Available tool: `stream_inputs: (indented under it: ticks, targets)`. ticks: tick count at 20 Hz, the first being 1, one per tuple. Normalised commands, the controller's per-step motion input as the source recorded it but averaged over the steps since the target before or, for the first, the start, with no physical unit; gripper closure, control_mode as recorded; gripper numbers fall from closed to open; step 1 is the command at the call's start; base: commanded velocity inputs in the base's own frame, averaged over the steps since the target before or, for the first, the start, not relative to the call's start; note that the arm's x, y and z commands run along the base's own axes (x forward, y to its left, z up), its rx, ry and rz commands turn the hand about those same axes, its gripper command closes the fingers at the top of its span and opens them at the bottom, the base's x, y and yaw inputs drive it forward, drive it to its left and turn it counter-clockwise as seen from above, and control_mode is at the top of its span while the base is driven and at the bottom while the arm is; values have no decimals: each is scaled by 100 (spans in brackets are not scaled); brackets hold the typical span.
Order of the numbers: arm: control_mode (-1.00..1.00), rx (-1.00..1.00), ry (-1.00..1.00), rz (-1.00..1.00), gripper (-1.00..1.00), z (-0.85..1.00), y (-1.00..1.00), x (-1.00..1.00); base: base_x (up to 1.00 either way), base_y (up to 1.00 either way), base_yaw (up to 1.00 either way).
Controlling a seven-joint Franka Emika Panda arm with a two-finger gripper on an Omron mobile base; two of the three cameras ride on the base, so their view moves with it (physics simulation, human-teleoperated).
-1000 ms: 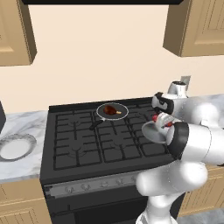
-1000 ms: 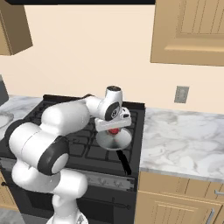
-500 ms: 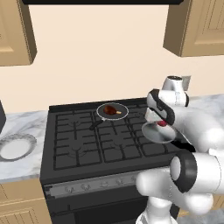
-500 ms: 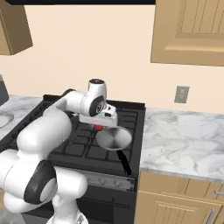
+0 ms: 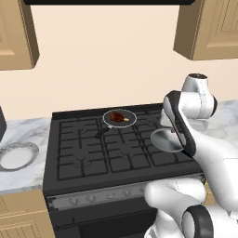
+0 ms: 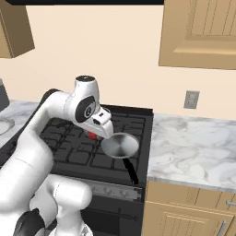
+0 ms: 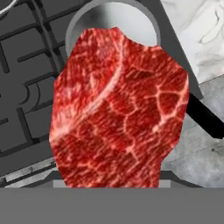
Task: Place one of the steaks on the plate and the other in the bowl. Then place the bowl in the fridge.
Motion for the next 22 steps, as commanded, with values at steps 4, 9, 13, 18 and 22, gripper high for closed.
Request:
stream_inputs:
  ticks: [4, 9, 13, 18, 22]
  targets:
    - [-100, 0, -2, 0, 100, 30, 9, -100, 0, 0, 0]
    - [-100, 0, -6, 7, 100, 8, 42, -70, 0, 0, 0]
    - [-100, -3, 0, 6, 100, 1, 34, -1, 0, 0, 0]
    - [-100, 0, 0, 0, 100, 0, 0, 0, 0, 0, 0]
    - [100, 0, 0, 0, 100, -1, 10, 0, 0, 16, 0]
